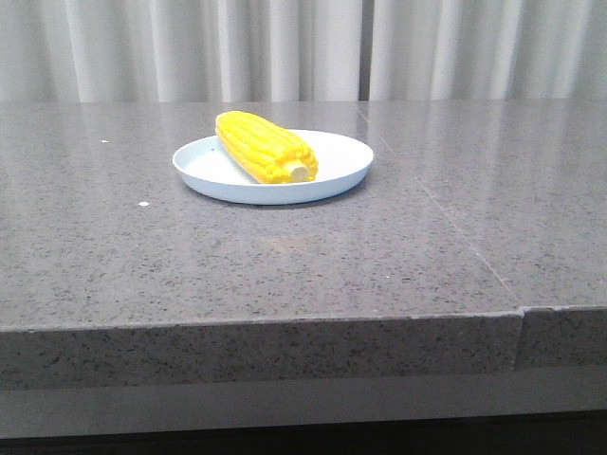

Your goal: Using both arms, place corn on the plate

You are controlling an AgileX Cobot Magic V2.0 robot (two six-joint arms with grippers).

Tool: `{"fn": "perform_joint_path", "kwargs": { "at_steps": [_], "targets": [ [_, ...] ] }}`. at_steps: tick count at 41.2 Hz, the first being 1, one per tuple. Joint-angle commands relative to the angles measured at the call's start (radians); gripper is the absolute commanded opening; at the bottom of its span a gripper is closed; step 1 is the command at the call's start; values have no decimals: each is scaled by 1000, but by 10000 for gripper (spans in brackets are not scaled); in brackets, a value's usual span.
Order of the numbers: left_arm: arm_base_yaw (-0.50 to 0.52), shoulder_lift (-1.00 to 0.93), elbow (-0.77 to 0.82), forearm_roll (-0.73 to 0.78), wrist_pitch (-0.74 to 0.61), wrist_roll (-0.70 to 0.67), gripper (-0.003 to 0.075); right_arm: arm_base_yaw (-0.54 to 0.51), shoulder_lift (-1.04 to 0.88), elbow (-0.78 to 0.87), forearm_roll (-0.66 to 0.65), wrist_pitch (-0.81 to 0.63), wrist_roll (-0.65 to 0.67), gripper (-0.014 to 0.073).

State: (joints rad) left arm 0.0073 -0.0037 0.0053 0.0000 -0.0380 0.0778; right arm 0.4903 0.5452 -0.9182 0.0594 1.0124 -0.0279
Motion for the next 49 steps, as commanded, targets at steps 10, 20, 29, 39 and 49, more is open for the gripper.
{"fn": "perform_joint_path", "kwargs": {
  "at_steps": [10,20,29,39,49],
  "targets": [
    [4,-19,2,-13,-76,-11,-20,-178,-126,140,-8,-325,-1,-68],
    [4,-19,2,-13,-76,-11,-20,-399,-353,506,-8,-747,-1,-68],
    [4,-19,2,-13,-76,-11,-20,-423,-498,790,-7,-1001,-1,-68],
    [4,-19,2,-13,-76,-11,-20,-456,-569,929,-7,-1091,-1,-68],
    [4,-19,2,-13,-76,-11,-20,-456,-568,929,-7,-1072,-1,-68]
  ]
}}
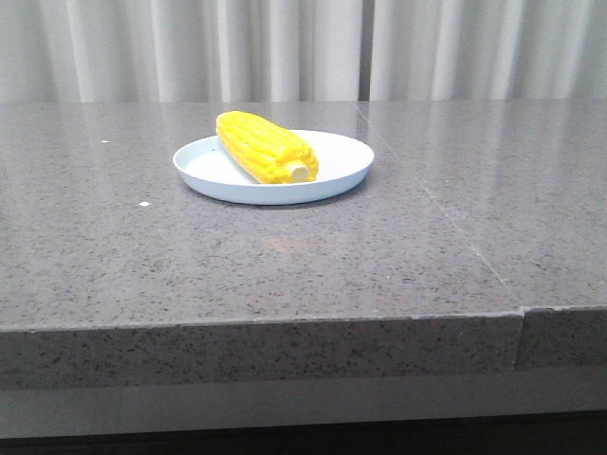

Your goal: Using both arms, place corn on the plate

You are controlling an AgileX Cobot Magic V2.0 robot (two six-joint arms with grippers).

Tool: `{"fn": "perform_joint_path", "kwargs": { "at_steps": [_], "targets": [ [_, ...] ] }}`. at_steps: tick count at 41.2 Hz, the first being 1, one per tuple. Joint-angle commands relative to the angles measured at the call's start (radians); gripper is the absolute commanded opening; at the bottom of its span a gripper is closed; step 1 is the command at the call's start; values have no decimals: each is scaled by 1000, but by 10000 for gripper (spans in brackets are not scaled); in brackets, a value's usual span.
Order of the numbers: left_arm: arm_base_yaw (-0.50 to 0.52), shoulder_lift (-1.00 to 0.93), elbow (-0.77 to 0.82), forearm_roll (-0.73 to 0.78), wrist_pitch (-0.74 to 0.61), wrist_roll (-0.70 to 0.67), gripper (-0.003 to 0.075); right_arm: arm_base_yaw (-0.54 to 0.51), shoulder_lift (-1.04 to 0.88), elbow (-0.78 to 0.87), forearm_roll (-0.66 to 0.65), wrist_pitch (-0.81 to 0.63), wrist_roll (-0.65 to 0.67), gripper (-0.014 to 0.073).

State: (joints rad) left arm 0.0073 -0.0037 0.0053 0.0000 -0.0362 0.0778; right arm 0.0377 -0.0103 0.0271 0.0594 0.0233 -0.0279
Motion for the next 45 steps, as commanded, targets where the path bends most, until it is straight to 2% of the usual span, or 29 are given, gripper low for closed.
{"fn": "perform_joint_path", "kwargs": {
  "at_steps": [1,8,13,45],
  "targets": [
    [4,-19,2,-13,-78,-11,-20,-3,-12,-17,-7,-83,-1,-68],
    [4,-19,2,-13,-78,-11,-20,-3,-12,-17,-5,-91,2,-68],
    [4,-19,2,-13,-78,-11,-20,-3,-12,-17,-15,-112,78,-68],
    [4,-19,2,-13,-78,-11,-20,-3,-12,-17,-30,-120,78,-68]
  ]
}}
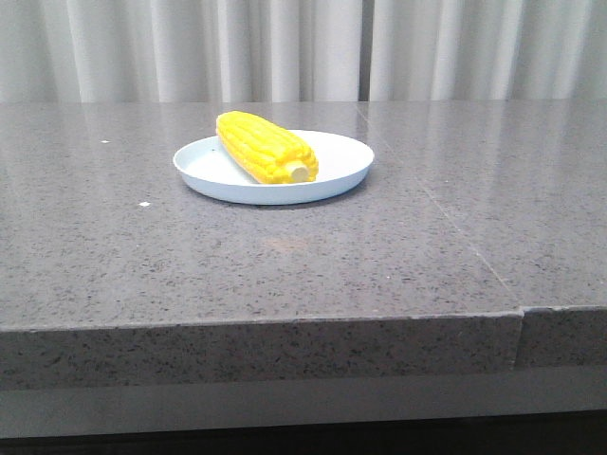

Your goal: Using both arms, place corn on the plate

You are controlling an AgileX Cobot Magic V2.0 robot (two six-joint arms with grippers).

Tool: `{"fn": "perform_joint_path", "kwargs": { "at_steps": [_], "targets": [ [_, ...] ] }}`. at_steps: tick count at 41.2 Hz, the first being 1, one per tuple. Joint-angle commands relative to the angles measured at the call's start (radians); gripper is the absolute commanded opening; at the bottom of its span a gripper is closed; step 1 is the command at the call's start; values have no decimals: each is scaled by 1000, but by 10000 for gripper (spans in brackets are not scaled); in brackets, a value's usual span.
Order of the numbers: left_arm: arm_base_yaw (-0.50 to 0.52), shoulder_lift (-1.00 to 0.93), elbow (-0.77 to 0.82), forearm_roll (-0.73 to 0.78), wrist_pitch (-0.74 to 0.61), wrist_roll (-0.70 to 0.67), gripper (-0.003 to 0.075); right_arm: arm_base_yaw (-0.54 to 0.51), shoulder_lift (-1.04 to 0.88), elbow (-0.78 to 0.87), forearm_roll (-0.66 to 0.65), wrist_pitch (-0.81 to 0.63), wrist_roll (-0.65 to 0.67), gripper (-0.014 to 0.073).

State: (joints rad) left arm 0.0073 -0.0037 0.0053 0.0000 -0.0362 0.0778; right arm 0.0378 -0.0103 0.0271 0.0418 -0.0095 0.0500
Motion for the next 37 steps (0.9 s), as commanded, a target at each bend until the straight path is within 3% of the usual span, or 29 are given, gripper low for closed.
{"fn": "perform_joint_path", "kwargs": {
  "at_steps": [1,16,37],
  "targets": [
    [4,-19,2,-13,-78,-11,-20,-3,-12,-17,-13,-88,0,-68],
    [57,-21,2,-13,-78,-11,-20,-3,-12,-17,-13,-88,0,-68],
    [57,-21,2,-13,-78,-11,-20,-3,-12,-17,-13,-88,0,-68]
  ]
}}
